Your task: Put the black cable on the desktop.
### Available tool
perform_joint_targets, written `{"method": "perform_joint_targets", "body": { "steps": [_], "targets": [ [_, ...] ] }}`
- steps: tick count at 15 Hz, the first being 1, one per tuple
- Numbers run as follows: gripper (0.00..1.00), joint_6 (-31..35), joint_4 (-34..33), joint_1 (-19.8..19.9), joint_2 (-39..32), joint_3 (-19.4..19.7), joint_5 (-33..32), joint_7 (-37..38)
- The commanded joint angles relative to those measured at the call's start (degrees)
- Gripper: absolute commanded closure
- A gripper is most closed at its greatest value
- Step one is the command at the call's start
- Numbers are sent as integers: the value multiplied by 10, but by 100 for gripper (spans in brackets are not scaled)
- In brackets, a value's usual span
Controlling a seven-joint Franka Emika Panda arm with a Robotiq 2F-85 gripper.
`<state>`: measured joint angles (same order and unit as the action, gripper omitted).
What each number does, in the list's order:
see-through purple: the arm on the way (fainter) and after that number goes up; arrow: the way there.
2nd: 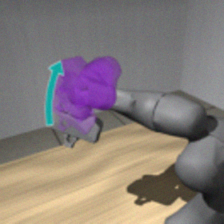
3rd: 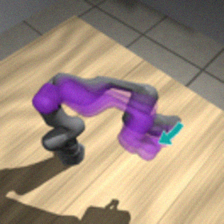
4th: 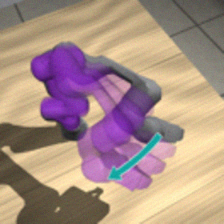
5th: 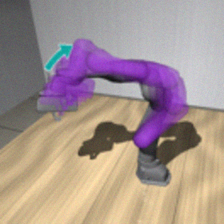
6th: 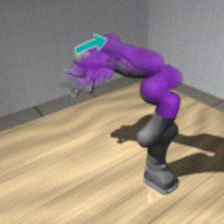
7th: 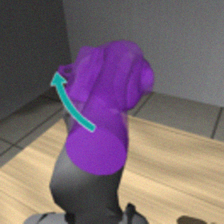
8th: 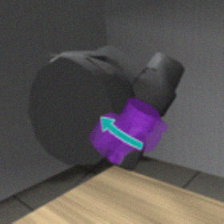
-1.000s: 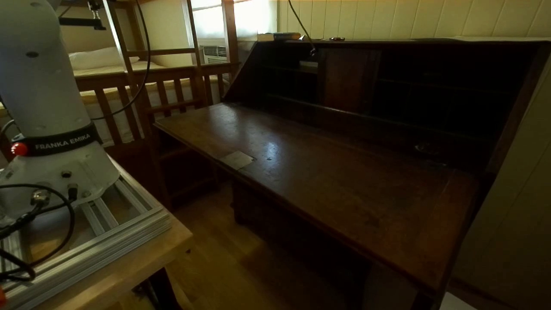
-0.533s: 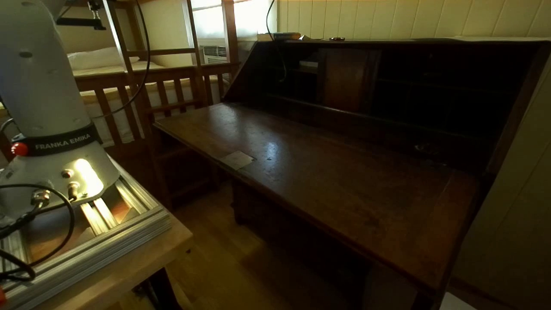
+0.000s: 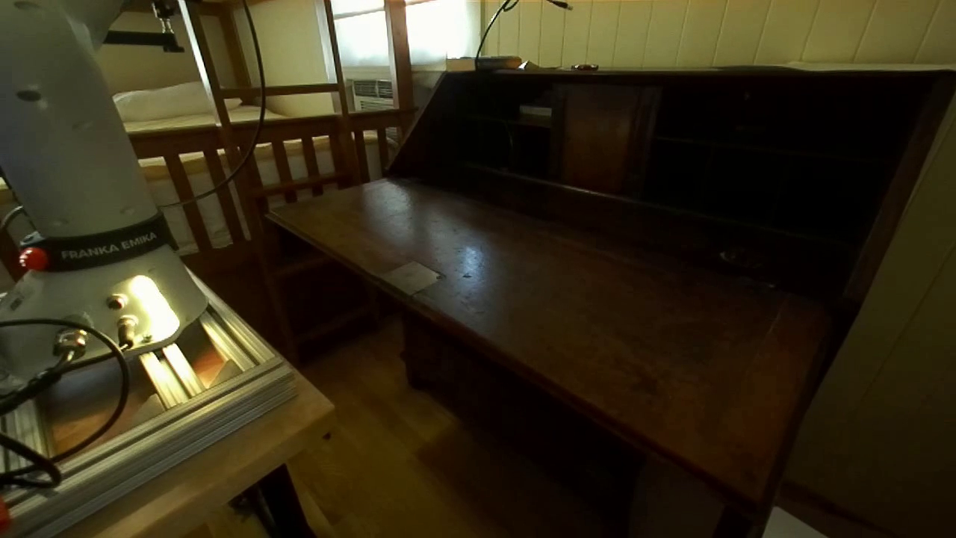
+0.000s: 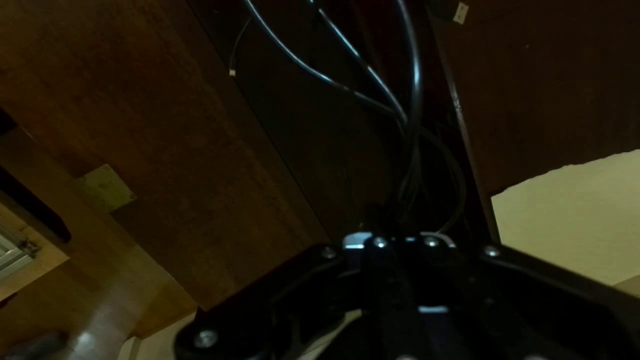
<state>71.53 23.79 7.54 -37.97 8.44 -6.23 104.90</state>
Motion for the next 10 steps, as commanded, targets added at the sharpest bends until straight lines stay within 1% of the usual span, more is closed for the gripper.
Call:
{"method": "perform_joint_targets", "body": {
  "steps": [1, 2, 3, 4, 6, 9, 10],
  "targets": [
    [95, 2, 5, -2, 3, 2, 2, -1],
    [95, 2, 5, -2, 3, 2, 2, -1],
    [99, 0, 7, -5, 3, 0, -1, -26],
    [99, -4, 10, -5, 3, -5, 1, -56],
    [99, -18, 19, 4, 0, -15, 14, -118],
    [99, -42, 38, 22, -2, -31, 45, -178],
    [99, -67, 16, 30, -18, -37, 59, -191]
  ]
}}
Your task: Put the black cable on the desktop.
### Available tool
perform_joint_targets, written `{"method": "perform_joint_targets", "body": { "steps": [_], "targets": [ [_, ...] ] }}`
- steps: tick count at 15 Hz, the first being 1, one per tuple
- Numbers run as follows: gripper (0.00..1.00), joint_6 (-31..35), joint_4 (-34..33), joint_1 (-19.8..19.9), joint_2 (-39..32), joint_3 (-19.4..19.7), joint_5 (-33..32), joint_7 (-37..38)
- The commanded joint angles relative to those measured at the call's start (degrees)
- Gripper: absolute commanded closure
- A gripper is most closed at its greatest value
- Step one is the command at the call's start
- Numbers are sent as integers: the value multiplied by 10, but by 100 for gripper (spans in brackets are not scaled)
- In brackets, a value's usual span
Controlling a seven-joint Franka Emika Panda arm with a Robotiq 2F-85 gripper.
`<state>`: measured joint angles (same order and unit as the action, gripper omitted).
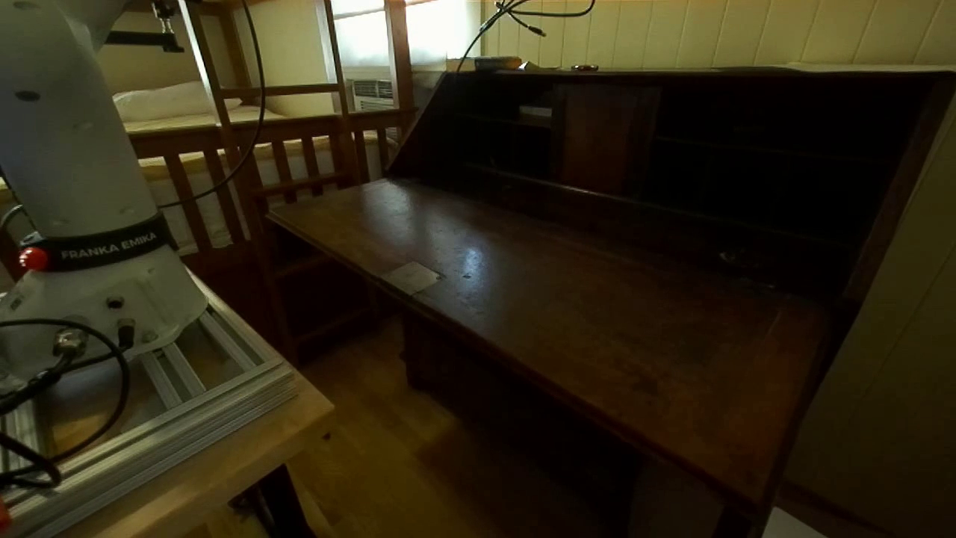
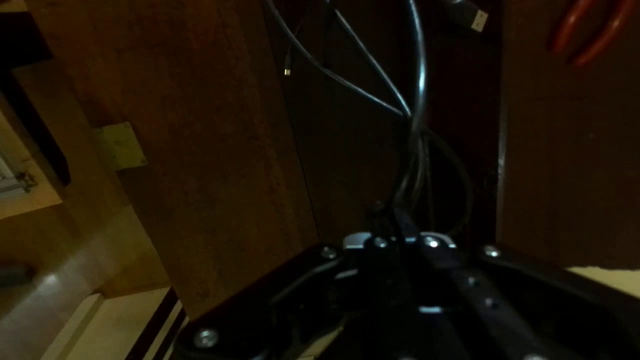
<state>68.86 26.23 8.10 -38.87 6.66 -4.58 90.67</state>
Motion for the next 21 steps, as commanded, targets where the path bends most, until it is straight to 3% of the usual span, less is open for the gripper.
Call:
{"method": "perform_joint_targets", "body": {
  "steps": [1, 3, 9, 10, 13, 17, 21],
  "targets": [
    [99, -74, -39, 31, -31, -19, 50, -57],
    [99, -80, -8, 44, -28, -23, 71, -58],
    [99, -131, -20, 84, -87, 6, 59, -45],
    [95, -117, -36, 67, -90, 3, 58, -49],
    [95, -127, -33, 87, -103, 8, 59, -49],
    [99, -109, 7, 82, -79, 8, 57, -49],
    [99, -46, -18, 67, -127, 23, 42, 7]
  ]
}}
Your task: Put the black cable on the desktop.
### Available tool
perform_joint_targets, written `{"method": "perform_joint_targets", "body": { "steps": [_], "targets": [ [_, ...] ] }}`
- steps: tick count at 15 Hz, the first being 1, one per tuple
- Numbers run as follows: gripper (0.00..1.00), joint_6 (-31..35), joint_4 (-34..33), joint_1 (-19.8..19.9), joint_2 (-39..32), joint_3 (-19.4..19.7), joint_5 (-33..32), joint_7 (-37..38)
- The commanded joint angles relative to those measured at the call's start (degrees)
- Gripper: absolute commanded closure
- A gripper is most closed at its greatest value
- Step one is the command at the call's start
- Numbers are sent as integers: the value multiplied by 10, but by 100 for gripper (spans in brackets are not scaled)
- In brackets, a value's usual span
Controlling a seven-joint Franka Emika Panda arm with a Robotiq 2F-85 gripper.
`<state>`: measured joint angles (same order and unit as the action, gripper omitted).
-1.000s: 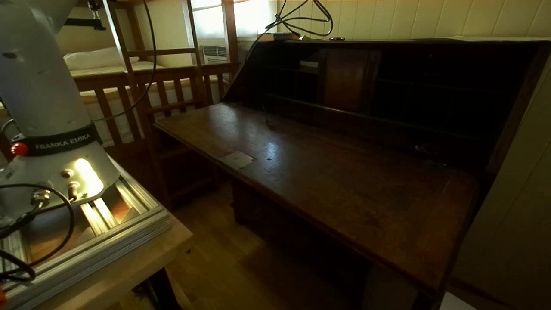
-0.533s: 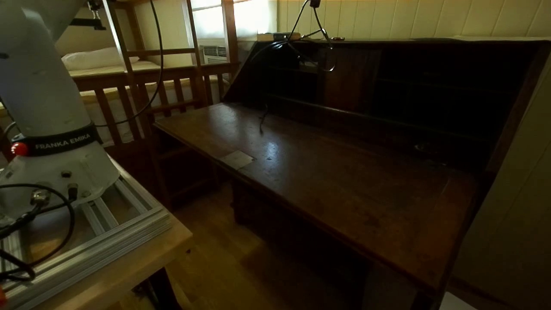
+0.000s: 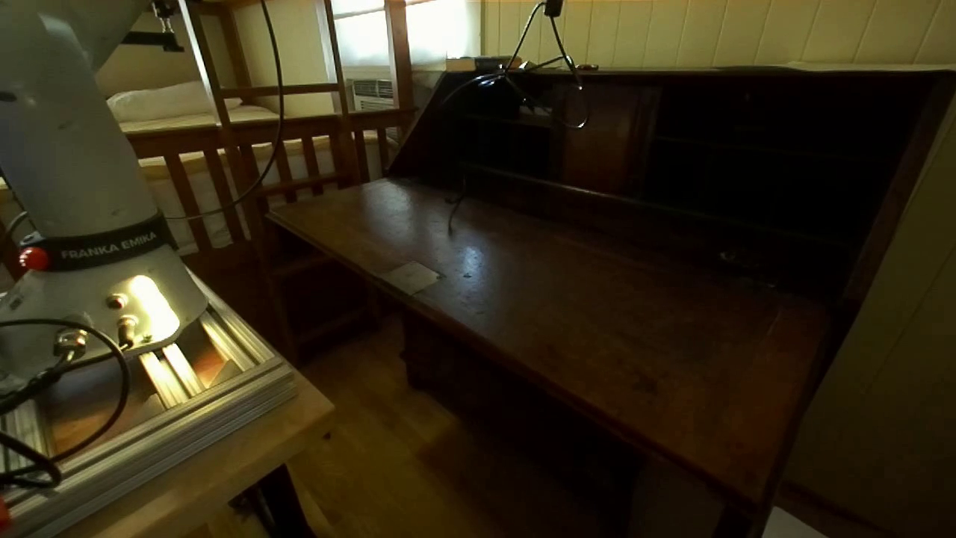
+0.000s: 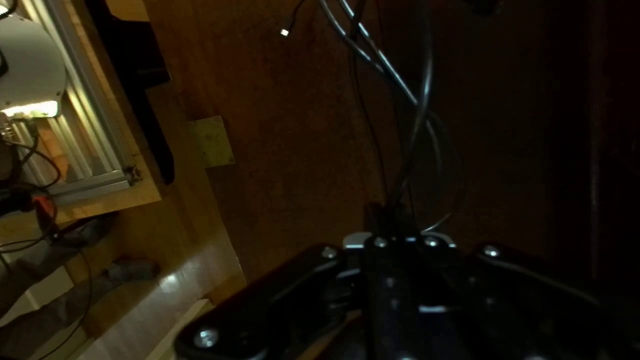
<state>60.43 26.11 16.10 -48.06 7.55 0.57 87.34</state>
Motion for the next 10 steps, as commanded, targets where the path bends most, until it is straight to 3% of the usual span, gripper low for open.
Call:
{"method": "perform_joint_targets", "body": {
  "steps": [1, 5, 10],
  "targets": [
    [99, 55, -12, -16, -53, 17, -13, 56],
    [99, 49, -27, -22, -138, 14, -8, 96],
    [99, 26, -28, -30, -185, 16, -12, 111]
  ]
}}
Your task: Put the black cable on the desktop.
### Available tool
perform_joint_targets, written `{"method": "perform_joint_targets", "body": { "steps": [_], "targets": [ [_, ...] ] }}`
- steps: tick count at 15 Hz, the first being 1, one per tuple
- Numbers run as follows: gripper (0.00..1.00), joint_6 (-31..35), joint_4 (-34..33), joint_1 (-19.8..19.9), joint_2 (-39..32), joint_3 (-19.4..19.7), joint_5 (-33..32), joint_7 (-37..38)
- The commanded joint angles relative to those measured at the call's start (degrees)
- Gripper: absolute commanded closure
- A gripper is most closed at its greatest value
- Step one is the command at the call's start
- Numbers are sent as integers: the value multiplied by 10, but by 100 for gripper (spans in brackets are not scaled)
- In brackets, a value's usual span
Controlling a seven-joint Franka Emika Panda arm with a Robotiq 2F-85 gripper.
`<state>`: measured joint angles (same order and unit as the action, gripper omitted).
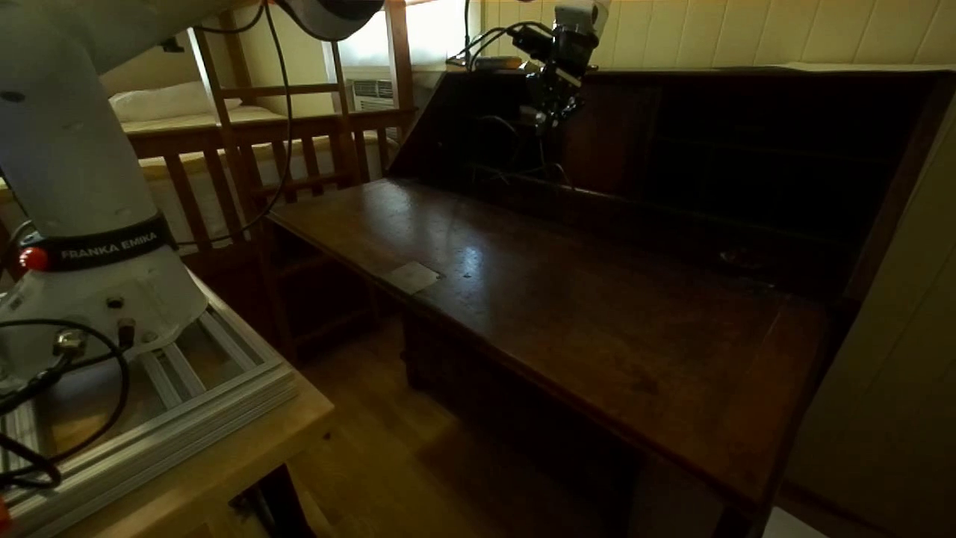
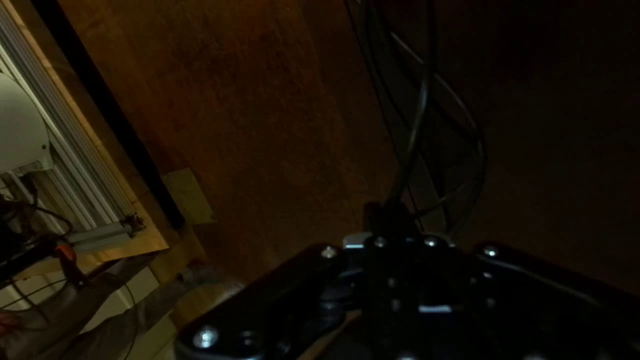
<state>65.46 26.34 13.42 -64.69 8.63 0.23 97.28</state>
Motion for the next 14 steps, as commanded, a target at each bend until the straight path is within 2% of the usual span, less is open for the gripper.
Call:
{"method": "perform_joint_targets", "body": {
  "steps": [1, 2, 3, 5, 8, 12, 14],
  "targets": [
    [99, -25, -24, -5, -14, 6, -10, 12],
    [70, -26, -16, -7, -7, 6, -11, 4],
    [69, -26, -15, -6, 1, 4, -11, -5],
    [56, -8, -6, -9, 20, 1, -11, -23],
    [36, 0, -13, -21, 42, 5, -31, -96],
    [7, -24, -10, -51, 73, 22, -86, -213],
    [0, -53, -3, -72, 84, 35, -119, -264]
  ]
}}
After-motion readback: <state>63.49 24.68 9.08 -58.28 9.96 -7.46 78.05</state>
